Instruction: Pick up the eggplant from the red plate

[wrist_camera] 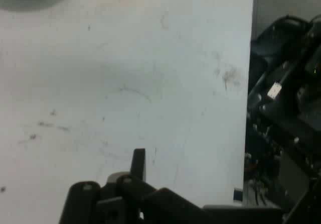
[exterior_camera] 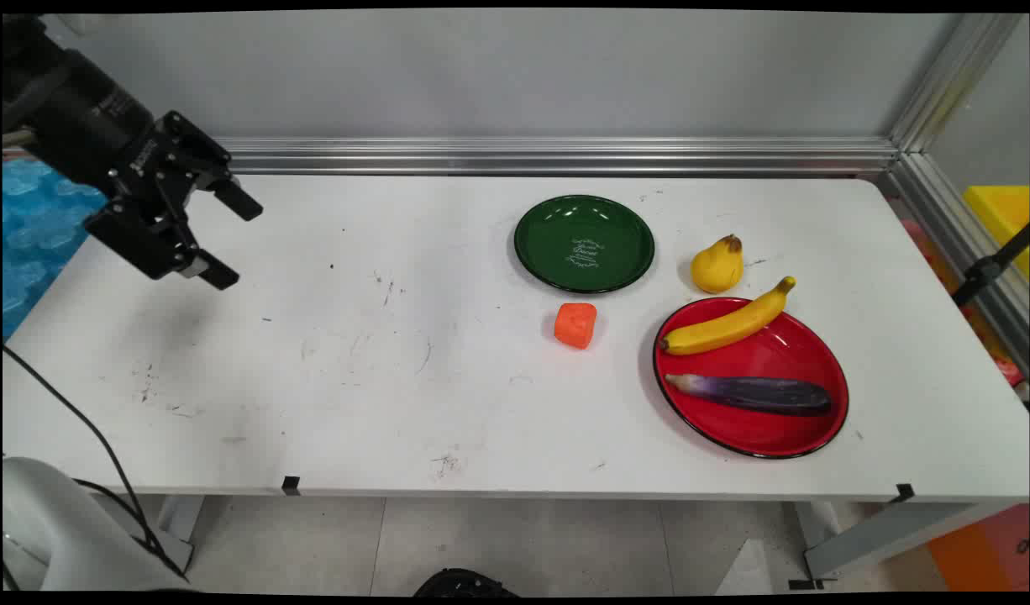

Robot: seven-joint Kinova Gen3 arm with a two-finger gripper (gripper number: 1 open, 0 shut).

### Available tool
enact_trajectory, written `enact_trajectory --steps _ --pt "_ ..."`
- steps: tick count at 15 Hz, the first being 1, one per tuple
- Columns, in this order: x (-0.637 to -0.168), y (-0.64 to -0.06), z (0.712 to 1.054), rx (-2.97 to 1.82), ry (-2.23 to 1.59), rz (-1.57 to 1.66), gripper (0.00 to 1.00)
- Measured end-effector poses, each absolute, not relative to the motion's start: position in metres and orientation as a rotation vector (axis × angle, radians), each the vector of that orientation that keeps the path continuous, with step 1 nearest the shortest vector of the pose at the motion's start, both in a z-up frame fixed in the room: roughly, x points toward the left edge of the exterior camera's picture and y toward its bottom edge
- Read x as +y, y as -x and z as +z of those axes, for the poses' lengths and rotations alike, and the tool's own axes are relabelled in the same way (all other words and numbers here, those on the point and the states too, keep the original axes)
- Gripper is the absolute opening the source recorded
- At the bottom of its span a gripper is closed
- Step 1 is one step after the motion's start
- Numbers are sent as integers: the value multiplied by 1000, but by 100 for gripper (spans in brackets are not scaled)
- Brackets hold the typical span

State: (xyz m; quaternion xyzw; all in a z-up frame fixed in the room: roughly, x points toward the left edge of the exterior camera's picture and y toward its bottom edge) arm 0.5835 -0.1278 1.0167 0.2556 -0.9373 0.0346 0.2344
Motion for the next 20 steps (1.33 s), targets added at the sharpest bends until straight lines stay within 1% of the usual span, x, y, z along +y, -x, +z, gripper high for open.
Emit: enact_trajectory --steps 4,12,20 --pt "-143 -556 1009 -2513 -671 109 100" --pt "-191 -476 992 -2395 -614 146 100" --pt "-246 -349 966 -2314 -457 175 100"
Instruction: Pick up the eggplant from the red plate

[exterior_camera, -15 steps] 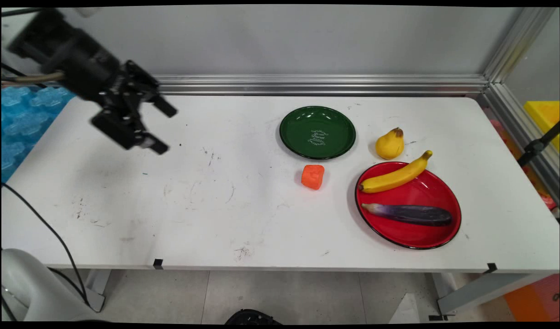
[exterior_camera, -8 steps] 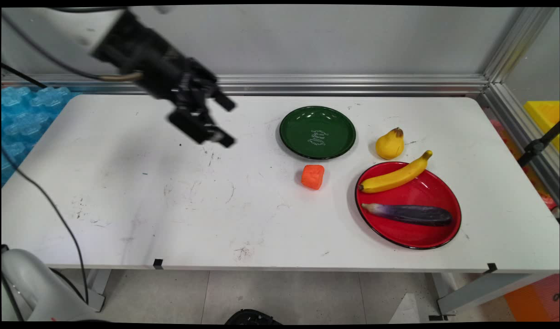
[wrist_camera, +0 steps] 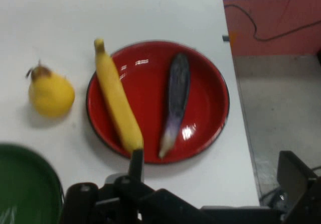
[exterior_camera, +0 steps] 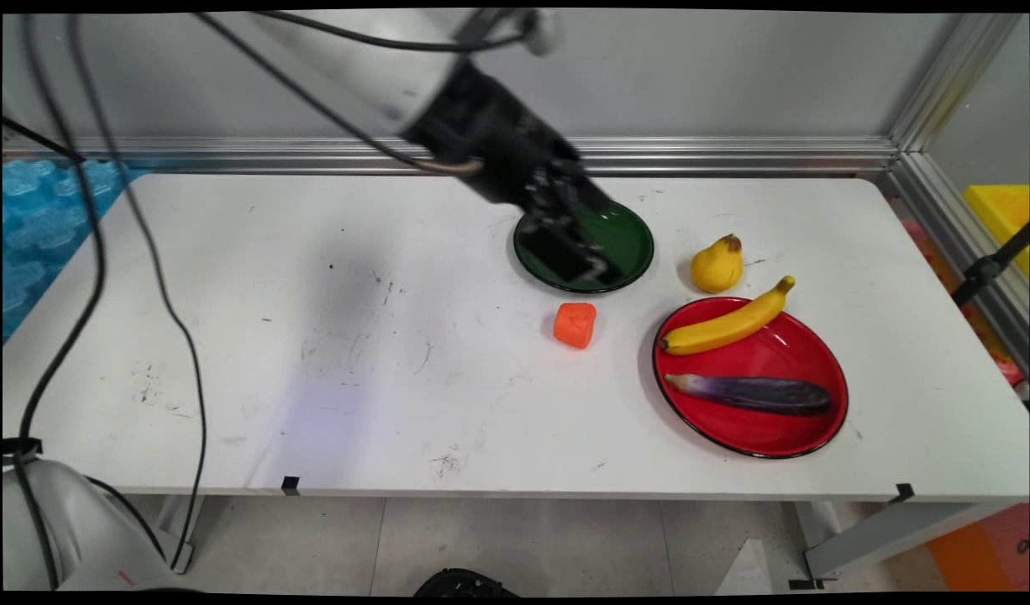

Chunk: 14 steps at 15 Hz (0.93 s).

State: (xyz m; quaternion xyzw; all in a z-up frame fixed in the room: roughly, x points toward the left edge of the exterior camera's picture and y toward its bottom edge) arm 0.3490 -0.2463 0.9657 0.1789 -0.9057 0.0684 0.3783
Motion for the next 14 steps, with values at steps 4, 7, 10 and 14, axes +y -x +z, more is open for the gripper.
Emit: enact_trajectory --steps 4,7,10,14 --pt "-278 -297 938 -2339 -428 201 100" --pt "-298 -261 914 -2375 -407 211 100" --pt "-314 -229 888 -2413 -378 206 100" --pt "-327 -199 859 -2463 -332 191 100"
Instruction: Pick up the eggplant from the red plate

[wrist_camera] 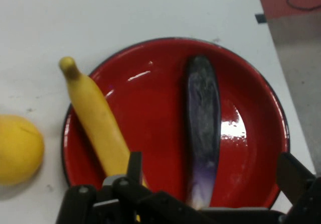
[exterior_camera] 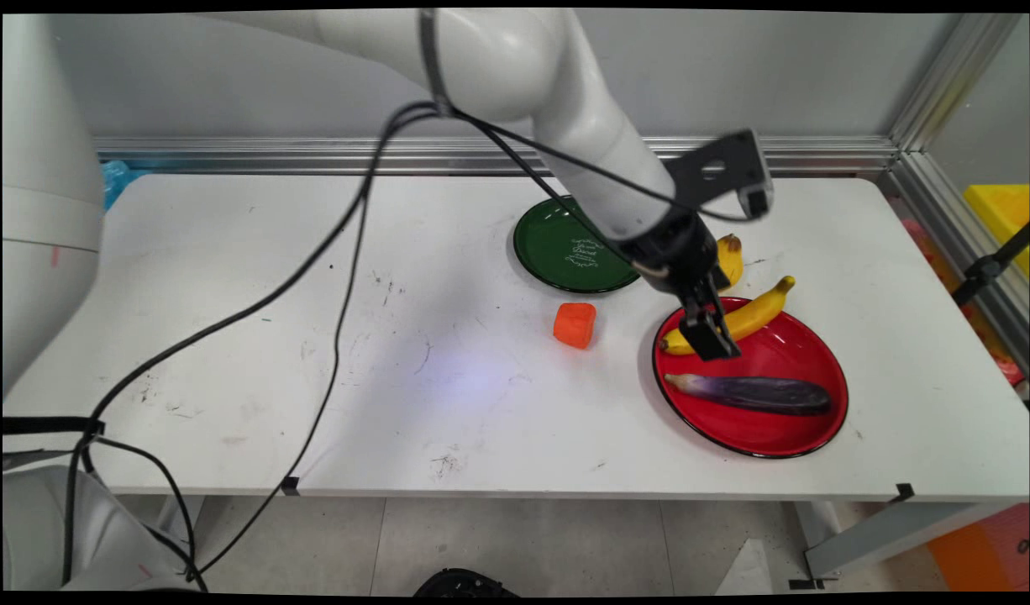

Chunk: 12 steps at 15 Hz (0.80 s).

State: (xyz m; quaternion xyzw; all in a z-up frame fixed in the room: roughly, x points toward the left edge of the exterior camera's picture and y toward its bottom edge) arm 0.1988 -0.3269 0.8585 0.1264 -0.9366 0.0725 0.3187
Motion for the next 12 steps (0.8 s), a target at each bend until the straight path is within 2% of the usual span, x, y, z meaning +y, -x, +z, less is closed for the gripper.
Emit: enact_trajectory --steps 8,12 --pt "-342 -150 806 -2547 -280 147 100" --pt "-348 -136 790 -2570 -270 135 100"
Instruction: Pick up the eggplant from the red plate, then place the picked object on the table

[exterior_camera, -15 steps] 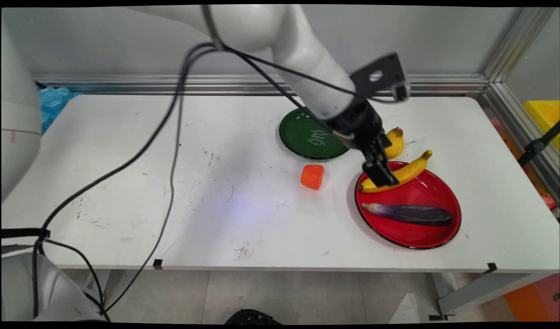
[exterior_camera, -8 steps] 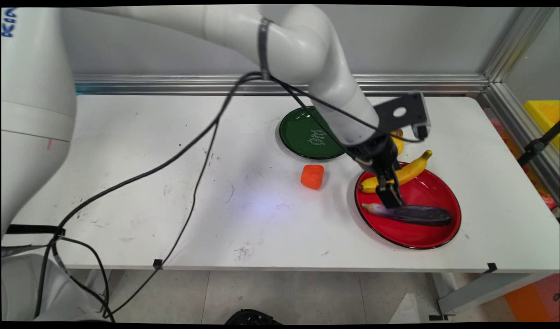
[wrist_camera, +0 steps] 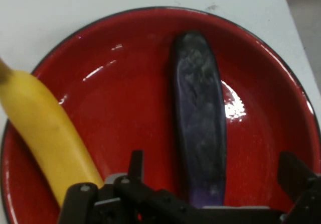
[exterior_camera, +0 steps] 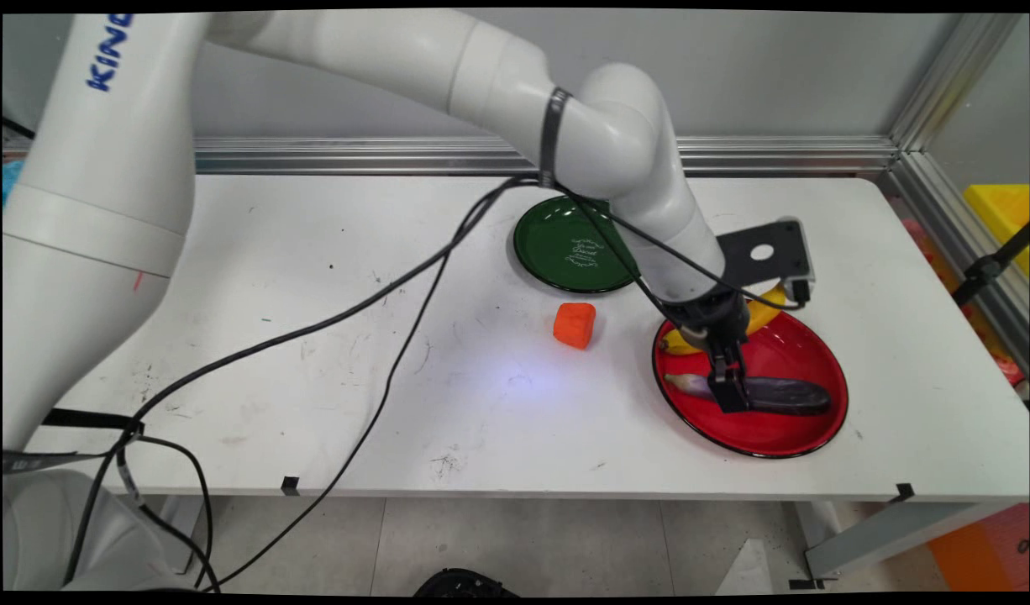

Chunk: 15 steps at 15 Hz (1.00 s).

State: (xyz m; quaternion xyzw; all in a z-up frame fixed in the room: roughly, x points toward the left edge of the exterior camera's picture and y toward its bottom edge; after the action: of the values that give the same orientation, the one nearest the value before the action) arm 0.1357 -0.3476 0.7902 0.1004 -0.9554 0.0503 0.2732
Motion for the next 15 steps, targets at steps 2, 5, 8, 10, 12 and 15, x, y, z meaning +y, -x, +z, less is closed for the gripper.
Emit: enact_trajectory --steps 2,5,8,10,12,15 --pt "-350 -130 784 -2580 -265 131 100" --pt "-353 -122 773 -2596 -254 125 100" --pt "-356 -117 768 -2602 -243 125 0" --pt "-358 -113 765 -2607 -233 126 0" --pt "-359 -112 764 -2609 -220 126 0" --pt "-359 -112 767 -2610 -200 130 0"
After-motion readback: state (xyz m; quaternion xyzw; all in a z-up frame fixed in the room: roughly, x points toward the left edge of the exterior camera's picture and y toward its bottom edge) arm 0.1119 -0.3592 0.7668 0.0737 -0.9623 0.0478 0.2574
